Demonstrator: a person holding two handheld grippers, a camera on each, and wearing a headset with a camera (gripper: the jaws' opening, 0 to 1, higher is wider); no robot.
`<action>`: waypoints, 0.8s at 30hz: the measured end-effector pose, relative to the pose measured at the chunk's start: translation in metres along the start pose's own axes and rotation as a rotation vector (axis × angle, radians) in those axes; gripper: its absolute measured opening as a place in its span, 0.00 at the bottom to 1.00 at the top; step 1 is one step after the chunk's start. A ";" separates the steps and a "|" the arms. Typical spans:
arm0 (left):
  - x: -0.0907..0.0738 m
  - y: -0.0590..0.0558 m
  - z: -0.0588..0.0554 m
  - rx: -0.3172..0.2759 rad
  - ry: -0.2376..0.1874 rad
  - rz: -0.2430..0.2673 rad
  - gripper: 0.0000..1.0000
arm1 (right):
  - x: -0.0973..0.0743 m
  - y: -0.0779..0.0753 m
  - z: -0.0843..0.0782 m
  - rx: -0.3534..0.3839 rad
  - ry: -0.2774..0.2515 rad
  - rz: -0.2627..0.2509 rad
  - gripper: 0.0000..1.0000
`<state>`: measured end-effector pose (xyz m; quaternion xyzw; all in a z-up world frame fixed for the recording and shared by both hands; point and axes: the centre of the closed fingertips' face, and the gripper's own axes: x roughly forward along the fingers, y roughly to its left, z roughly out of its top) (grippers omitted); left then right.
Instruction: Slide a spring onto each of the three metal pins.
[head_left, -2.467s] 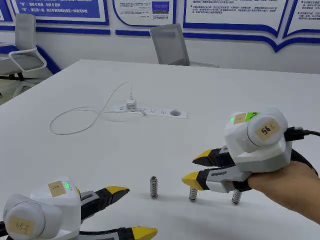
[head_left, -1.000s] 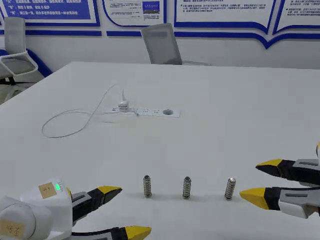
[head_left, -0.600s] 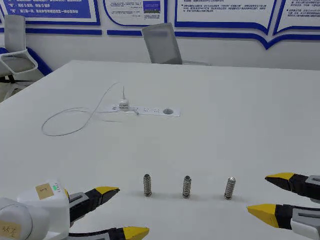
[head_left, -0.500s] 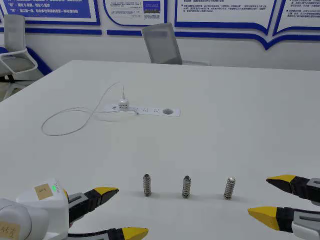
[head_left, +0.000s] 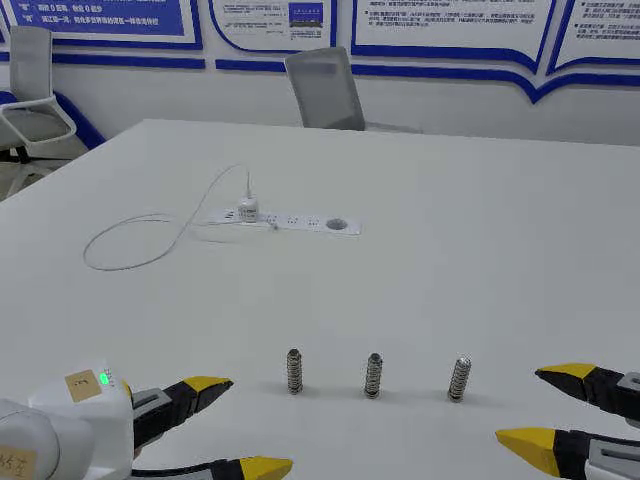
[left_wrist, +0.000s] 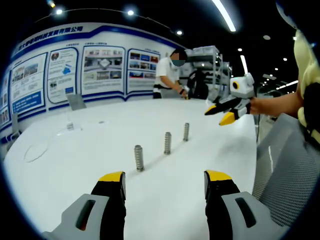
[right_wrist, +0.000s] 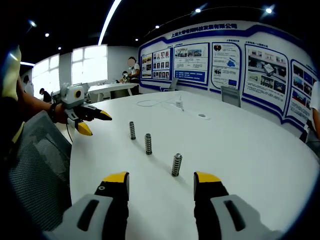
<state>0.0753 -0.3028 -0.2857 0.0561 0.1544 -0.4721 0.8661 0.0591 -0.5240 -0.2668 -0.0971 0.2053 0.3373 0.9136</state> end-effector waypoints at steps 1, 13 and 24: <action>0.000 0.000 0.000 0.002 0.001 0.000 0.65 | 0.000 0.000 0.000 -0.001 0.002 0.001 0.53; 0.000 -0.001 0.000 0.004 0.005 -0.003 0.65 | 0.001 0.001 -0.001 -0.005 -0.001 0.008 0.53; 0.003 -0.002 -0.001 0.006 0.006 -0.008 0.65 | 0.002 0.002 -0.001 -0.005 -0.001 0.006 0.53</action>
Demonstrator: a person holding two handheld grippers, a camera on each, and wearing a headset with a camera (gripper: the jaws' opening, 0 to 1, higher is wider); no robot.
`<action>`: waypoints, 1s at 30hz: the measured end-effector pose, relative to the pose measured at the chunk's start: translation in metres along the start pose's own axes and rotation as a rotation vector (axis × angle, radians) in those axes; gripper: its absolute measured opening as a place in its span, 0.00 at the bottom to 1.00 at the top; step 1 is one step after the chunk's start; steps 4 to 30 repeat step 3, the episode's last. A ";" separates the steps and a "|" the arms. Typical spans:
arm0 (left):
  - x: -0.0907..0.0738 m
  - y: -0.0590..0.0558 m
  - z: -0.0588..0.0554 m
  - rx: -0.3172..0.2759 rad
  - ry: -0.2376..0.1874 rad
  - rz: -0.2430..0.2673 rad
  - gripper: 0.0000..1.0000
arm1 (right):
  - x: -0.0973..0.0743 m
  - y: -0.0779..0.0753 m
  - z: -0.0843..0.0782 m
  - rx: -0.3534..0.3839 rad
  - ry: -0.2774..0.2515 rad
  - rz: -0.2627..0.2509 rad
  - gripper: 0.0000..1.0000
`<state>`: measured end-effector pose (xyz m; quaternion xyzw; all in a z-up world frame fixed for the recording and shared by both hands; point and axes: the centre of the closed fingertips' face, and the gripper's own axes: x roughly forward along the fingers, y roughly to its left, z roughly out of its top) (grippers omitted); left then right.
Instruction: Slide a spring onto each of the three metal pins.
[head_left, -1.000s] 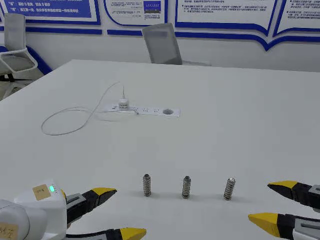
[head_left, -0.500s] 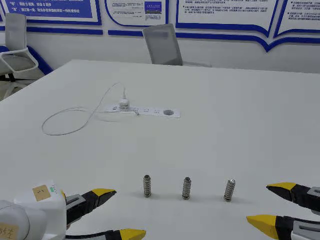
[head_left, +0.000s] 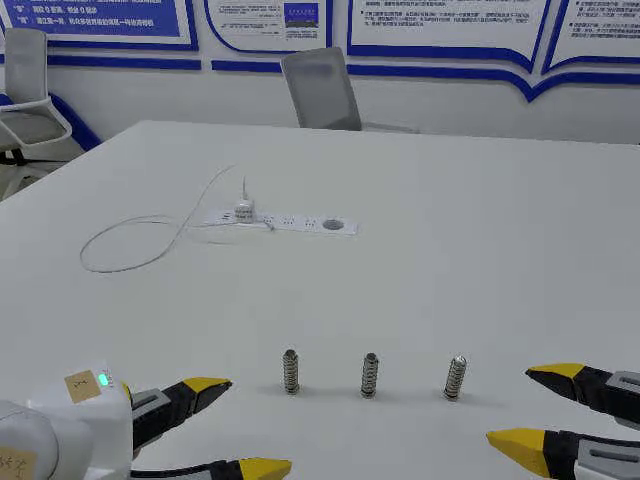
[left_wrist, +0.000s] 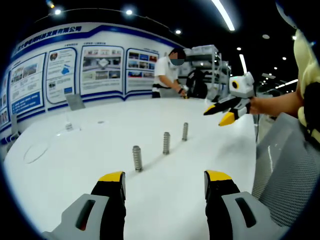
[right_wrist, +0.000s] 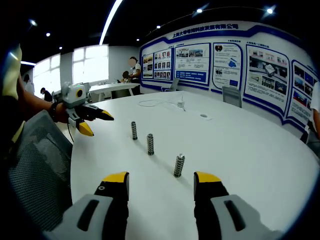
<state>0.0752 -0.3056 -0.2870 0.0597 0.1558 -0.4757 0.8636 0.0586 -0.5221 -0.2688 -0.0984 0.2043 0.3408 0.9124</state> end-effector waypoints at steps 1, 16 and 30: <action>0.000 0.000 0.000 -0.001 -0.001 0.000 0.65 | 0.000 0.000 0.000 0.000 0.000 0.001 0.53; 0.001 0.000 0.000 -0.002 0.001 0.000 0.65 | 0.001 0.000 0.000 -0.001 0.001 0.002 0.53; 0.001 0.000 0.000 -0.002 0.001 0.000 0.65 | 0.001 0.000 0.000 -0.001 0.001 0.002 0.53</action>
